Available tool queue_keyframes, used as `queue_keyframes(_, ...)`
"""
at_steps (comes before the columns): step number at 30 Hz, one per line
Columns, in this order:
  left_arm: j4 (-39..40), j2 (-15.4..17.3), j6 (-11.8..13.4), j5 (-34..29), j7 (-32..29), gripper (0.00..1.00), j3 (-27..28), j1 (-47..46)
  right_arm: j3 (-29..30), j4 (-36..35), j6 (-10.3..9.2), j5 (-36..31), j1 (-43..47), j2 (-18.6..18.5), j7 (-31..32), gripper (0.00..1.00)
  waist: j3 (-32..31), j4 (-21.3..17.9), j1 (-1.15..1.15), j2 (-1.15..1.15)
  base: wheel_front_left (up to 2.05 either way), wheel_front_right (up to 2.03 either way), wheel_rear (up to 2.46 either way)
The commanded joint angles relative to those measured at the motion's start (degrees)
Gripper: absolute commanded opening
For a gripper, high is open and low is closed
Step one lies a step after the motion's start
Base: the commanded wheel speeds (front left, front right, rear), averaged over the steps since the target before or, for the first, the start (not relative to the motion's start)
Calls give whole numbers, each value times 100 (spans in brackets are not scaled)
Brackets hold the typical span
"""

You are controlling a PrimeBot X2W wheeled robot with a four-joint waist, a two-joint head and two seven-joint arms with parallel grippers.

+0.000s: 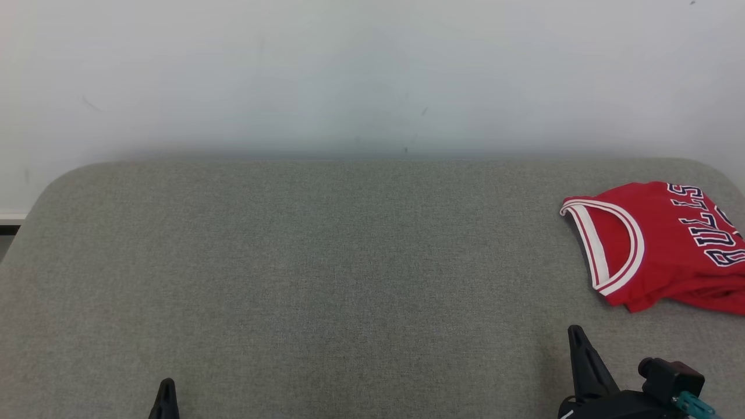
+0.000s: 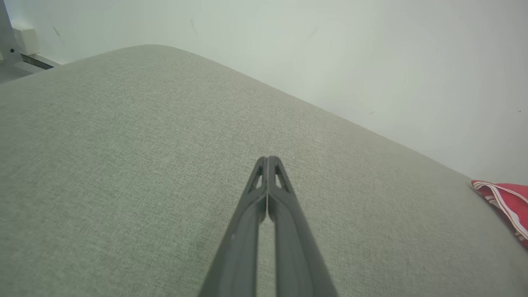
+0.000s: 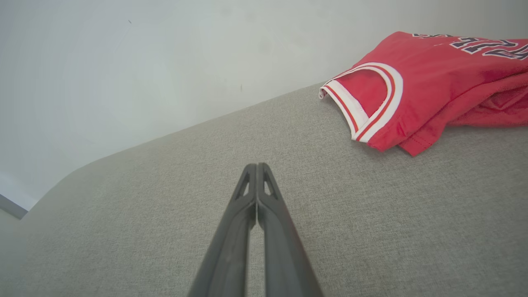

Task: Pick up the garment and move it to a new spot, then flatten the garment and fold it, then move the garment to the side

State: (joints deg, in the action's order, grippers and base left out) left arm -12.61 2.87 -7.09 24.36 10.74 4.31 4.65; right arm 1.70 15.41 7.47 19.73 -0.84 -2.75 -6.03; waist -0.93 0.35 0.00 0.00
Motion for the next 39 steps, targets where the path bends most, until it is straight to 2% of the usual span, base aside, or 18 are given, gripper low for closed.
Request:
queue_keyframes(1,84,15,-8,303,-79,0,50,-149,16,-161,0,344,-13,-6,21,0,2,0,0,0,0,0,0)
queue_keyframes(17,100,13,-17,1739,-549,0,140,-309,38,-353,1,1883,50,-9,168,0,17,-5,0,0,0,0,0)
queue_keyframes(39,108,11,-28,3332,-1088,0,255,-482,70,-550,2,3601,126,-12,345,0,37,-12,0,0,0,0,0)
